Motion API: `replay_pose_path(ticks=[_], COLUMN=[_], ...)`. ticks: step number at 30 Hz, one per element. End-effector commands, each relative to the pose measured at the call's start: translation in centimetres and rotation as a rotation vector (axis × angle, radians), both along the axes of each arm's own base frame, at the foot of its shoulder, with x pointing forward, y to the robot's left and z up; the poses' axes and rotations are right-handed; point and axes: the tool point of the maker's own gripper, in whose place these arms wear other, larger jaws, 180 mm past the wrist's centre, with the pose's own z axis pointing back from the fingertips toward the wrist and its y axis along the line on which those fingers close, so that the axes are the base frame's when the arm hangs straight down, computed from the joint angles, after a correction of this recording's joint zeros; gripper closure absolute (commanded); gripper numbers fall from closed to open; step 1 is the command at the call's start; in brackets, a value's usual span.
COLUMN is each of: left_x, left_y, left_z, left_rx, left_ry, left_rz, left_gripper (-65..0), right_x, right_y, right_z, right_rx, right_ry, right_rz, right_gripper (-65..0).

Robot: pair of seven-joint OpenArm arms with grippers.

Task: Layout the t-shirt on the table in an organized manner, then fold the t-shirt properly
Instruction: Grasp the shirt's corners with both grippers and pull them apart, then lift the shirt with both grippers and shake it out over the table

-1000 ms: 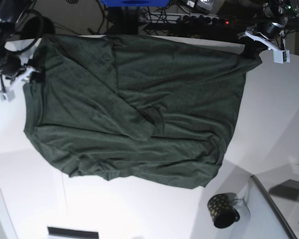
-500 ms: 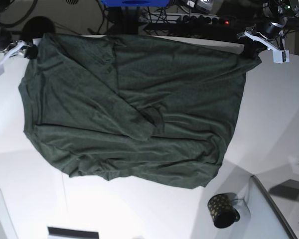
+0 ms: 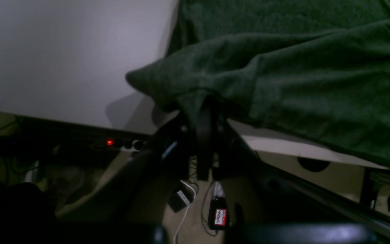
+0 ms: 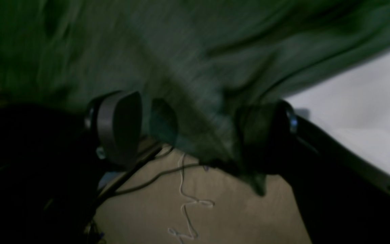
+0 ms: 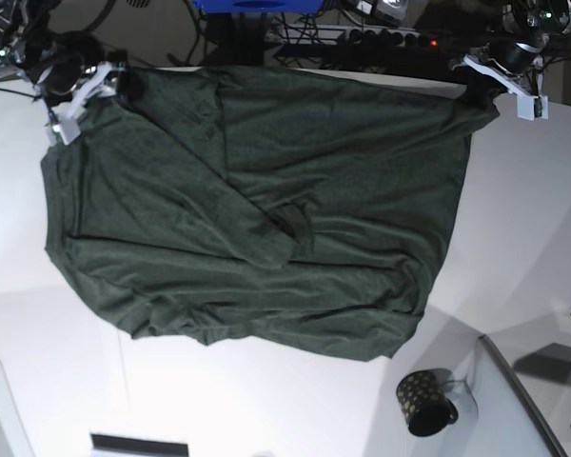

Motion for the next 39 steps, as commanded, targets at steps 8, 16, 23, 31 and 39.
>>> replay_pose_path(ticks=[8, 16, 23, 31, 39], left_x=[0.5, 0.5, 0.5, 0.6, 2.9], left_y=[0.3, 0.3, 0.3, 0.1, -1.6], left_z=[0.8, 0.9, 0.8, 0.8, 3.4], left_rx=[0.013, 0.013, 0.012, 0.011, 0.104], left_ry=[-0.031, -0.032, -0.032, -0.032, -0.077], left_rz=[-0.007, -0.008, -0.007, -0.014, -0.163], left_gripper=[0.0, 0.0, 0.0, 0.0, 0.0], right_x=[-3.1, -2.3, -0.7, 1.0, 3.6], right_y=[-2.1, 0.3, 0.4, 0.1, -2.0], right_z=[-0.8, -0.9, -1.1, -0.2, 5.2], right_rx=[-0.077, -0.043, -0.032, -0.049, -0.247], right_ry=[0.112, 0.093, 0.063, 0.017, -0.099], right_rz=[0.052, 0.108, 0.094, 0.098, 0.196], right_gripper=[-47.7, -47.3, -27.2, -1.1, -0.8])
